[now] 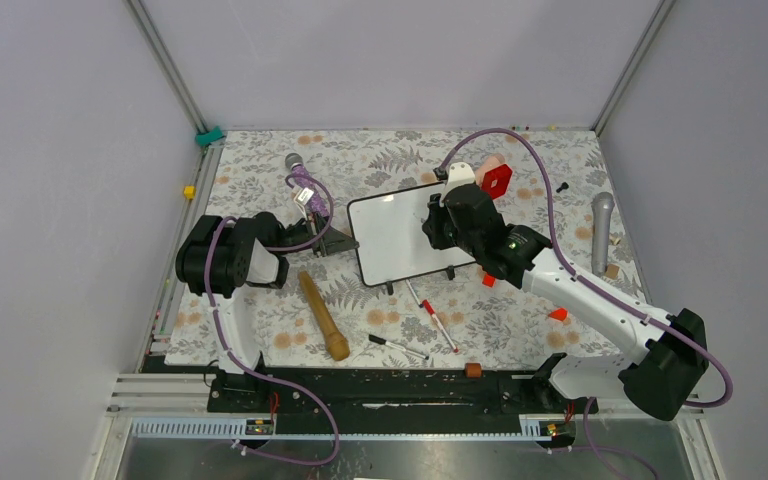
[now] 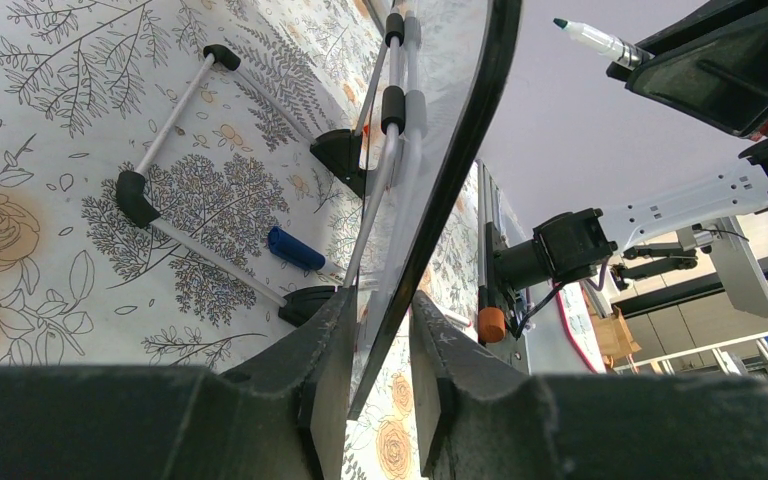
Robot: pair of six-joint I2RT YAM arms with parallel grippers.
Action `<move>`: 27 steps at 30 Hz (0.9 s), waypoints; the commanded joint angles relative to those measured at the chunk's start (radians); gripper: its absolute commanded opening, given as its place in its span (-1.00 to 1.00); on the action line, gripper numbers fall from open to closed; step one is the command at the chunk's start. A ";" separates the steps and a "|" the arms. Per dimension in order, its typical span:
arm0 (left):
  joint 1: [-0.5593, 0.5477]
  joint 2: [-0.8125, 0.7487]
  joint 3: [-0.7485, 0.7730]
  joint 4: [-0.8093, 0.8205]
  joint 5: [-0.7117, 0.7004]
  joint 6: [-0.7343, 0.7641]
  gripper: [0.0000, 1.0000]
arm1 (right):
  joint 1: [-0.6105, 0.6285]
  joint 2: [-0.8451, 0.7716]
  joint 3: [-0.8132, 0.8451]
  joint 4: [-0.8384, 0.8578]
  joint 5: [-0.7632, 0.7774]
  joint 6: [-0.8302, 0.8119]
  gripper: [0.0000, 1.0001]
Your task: Write a sentence on the whiteboard
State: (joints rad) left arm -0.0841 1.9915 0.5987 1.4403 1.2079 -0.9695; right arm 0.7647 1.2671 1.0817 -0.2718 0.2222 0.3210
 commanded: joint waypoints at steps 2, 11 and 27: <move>0.009 -0.003 0.008 0.035 0.015 0.003 -0.48 | -0.004 0.014 0.050 0.011 -0.009 0.006 -1.00; 0.008 -0.010 0.001 0.036 0.023 0.012 -0.48 | -0.005 0.022 0.053 0.012 -0.015 0.013 -1.00; -0.015 -0.058 -0.050 0.035 0.009 0.219 -0.71 | 0.019 0.130 0.203 -0.075 -0.067 0.076 -1.00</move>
State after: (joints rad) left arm -0.0898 1.9678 0.5621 1.4418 1.2156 -0.8345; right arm 0.7666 1.3567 1.1851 -0.3069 0.1627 0.3683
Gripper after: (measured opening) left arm 0.150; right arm 0.155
